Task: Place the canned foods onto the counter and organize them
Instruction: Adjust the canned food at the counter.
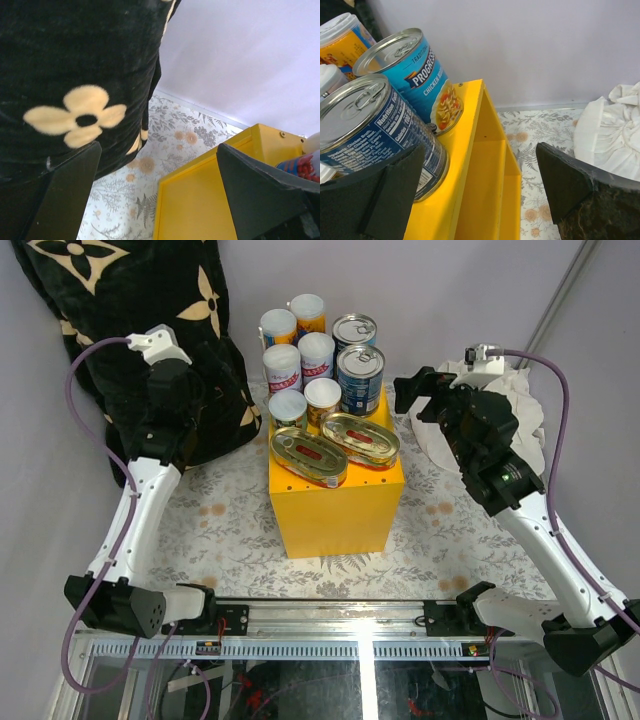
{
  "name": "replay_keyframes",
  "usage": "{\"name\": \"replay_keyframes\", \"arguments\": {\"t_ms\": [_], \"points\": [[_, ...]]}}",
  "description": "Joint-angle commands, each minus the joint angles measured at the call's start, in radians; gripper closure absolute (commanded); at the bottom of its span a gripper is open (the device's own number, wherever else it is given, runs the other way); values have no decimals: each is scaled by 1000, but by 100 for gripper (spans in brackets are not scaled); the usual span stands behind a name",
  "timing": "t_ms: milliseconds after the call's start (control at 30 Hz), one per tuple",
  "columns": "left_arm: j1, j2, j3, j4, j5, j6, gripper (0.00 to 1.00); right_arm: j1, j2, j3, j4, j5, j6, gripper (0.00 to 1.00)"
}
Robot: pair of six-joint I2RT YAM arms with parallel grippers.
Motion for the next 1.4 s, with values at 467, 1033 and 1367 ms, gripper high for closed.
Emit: {"name": "replay_keyframes", "arguments": {"t_ms": [467, 1033, 1367], "points": [[14, 192, 223, 210, 79, 131, 0, 7, -53, -52, 19, -92, 44, 0], [-50, 350, 370, 202, 102, 156, 0, 8, -2, -47, 40, -102, 27, 0], [-74, 397, 401, 204, 95, 164, 0, 7, 8, -42, 39, -101, 19, 0]]}}
